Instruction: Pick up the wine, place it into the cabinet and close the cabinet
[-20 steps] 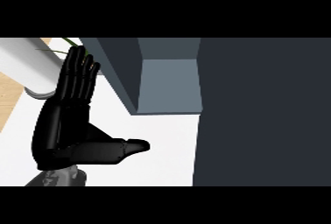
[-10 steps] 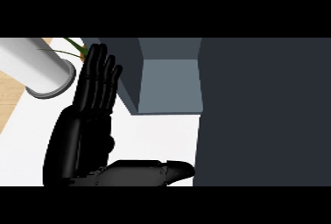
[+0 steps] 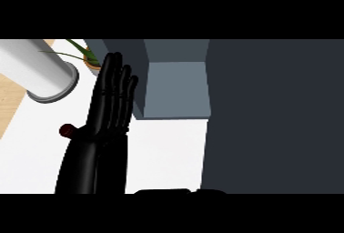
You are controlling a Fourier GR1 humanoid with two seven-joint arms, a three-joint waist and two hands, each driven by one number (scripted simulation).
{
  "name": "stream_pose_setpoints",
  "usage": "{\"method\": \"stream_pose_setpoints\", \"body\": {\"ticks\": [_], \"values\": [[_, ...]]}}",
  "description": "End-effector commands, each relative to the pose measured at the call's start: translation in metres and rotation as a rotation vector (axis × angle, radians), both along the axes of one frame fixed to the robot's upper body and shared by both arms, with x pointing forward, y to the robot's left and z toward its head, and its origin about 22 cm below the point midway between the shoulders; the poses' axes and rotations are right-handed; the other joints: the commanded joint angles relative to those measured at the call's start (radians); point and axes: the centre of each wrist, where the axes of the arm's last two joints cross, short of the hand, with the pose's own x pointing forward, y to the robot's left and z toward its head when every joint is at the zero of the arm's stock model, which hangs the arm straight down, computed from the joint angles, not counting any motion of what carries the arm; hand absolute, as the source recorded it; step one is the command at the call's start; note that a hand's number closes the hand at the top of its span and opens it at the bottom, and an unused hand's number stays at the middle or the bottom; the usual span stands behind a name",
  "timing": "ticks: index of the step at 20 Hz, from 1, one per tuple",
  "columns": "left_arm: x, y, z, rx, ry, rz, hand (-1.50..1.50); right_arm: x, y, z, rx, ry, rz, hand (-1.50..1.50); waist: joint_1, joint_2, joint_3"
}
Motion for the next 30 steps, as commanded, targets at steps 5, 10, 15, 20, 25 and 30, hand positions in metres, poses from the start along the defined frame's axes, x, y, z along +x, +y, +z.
{"method": "stream_pose_setpoints", "body": {"ticks": [5, 10, 15, 20, 25, 30], "values": [[-0.008, -0.008, 0.002, -0.006, 0.003, 0.061, -1.5, -0.041, -0.002, 0.042, 0.005, -0.07, 0.01, -1.5, -0.002, 0.001, 0.0], [-0.015, 0.002, 0.022, 0.002, -0.003, 0.087, -1.5, -0.04, -0.004, 0.049, 0.011, -0.061, 0.008, -1.5, 0.004, 0.001, 0.0], [-0.018, 0.026, 0.028, -0.024, 0.012, 0.132, -1.5, -0.045, -0.003, 0.052, 0.012, -0.053, 0.005, -1.5, 0.0, 0.002, -0.001], [-0.028, 0.026, 0.025, 0.021, 0.008, 0.179, -1.5, -0.038, -0.001, 0.055, -0.004, -0.061, 0.01, -1.5, 0.009, 0.002, -0.001], [-0.028, 0.052, 0.017, 0.049, 0.005, 0.258, -1.5, -0.045, -0.004, 0.052, 0.009, -0.076, 0.004, -1.5, 0.0, 0.002, -0.001], [-0.038, 0.074, 0.033, 0.078, 0.014, 0.28, -1.5, -0.04, -0.001, 0.05, 0.015, -0.048, 0.012, -1.5, 0.007, 0.0, 0.0]]}}
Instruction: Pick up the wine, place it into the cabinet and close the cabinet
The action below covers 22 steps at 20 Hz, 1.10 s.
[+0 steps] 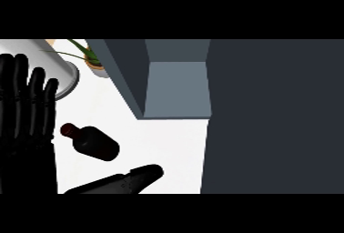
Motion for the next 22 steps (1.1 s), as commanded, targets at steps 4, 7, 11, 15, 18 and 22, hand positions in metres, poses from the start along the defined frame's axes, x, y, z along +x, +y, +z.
{"method": "stream_pose_setpoints", "body": {"ticks": [4, 7, 11, 15, 18, 22], "values": [[-0.017, 0.03, 0.001, -0.038, 0.033, 0.018, -1.5, -0.042, -0.008, 0.037, 0.052, -0.086, 0.046, -1.5, 0.0, 0.001, -0.001], [-0.022, 0.043, 0.001, -0.037, 0.025, 0.035, -1.5, -0.047, -0.007, 0.037, 0.047, -0.054, 0.048, -1.5, -0.003, -0.002, -0.001], [-0.013, 0.048, -0.015, -0.037, 0.056, 0.052, -1.5, -0.037, -0.013, 0.034, 0.034, -0.076, 0.048, -1.5, -0.004, 0.003, -0.001], [-0.006, 0.064, -0.031, -0.063, 0.099, 0.068, -1.5, -0.041, -0.006, 0.036, 0.072, -0.078, 0.027, -1.5, -0.007, 0.003, -0.003], [-0.004, 0.075, -0.038, -0.051, 0.096, 0.07, -1.5, -0.046, -0.003, 0.04, 0.072, -0.083, 0.036, -1.5, -0.005, 0.002, -0.003], [-0.014, 0.089, -0.063, -0.076, 0.142, 0.093, -1.5, -0.051, -0.005, 0.041, 0.049, -0.074, 0.047, -1.5, -0.006, -0.001, -0.003]]}}
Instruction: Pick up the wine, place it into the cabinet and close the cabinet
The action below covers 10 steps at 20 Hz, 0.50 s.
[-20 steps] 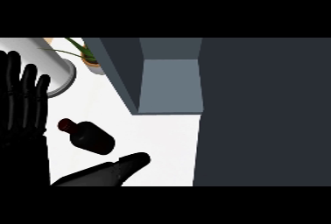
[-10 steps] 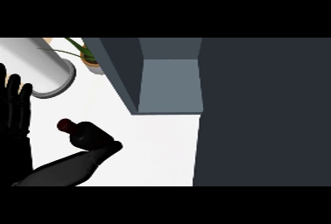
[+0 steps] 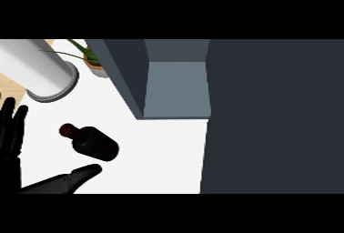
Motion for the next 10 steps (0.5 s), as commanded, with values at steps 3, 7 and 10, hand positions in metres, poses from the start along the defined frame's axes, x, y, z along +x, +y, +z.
{"method": "stream_pose_setpoints", "body": {"ticks": [3, 7, 10], "values": [[0.012, 0.014, -0.037, -0.037, 0.049, -0.028, -1.5, -0.051, -0.011, 0.033, 0.047, -0.078, 0.045, -1.5, -0.012, 0.0, 0.001], [0.008, 0.024, -0.066, -0.015, 0.054, -0.052, -1.5, -0.043, -0.01, 0.035, 0.074, -0.078, 0.027, -1.5, -0.001, 0.001, 0.0], [0.008, 0.028, -0.076, -0.042, 0.059, -0.041, -1.5, -0.045, -0.011, 0.032, 0.054, -0.065, 0.029, -1.5, 0.0, 0.001, 0.002]]}}
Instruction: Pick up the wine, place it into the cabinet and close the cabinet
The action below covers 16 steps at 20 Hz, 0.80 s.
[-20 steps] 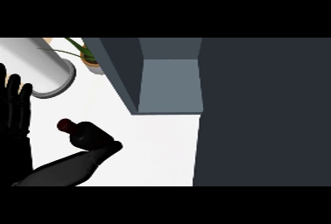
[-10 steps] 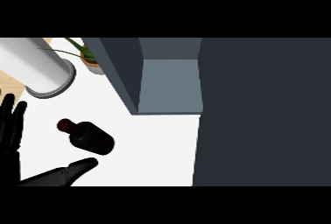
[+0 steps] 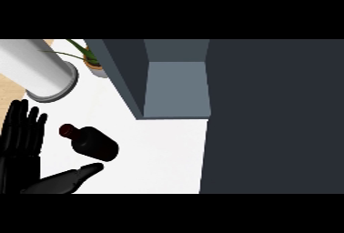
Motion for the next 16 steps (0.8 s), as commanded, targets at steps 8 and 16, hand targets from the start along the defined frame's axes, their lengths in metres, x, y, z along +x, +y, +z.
{"method": "stream_pose_setpoints", "body": {"ticks": [8, 16], "values": [[0.019, 0.027, -0.076, -0.003, 0.051, 0.026, -1.5, -0.045, -0.012, 0.032, 0.053, -0.071, 0.05, -1.5, -0.005, 0.001, 0.001], [0.035, 0.067, -0.093, -0.003, 0.079, 0.048, -1.5, -0.059, -0.012, 0.039, 0.05, -0.064, 0.045, -1.5, -0.014, -0.001, 0.0]]}}
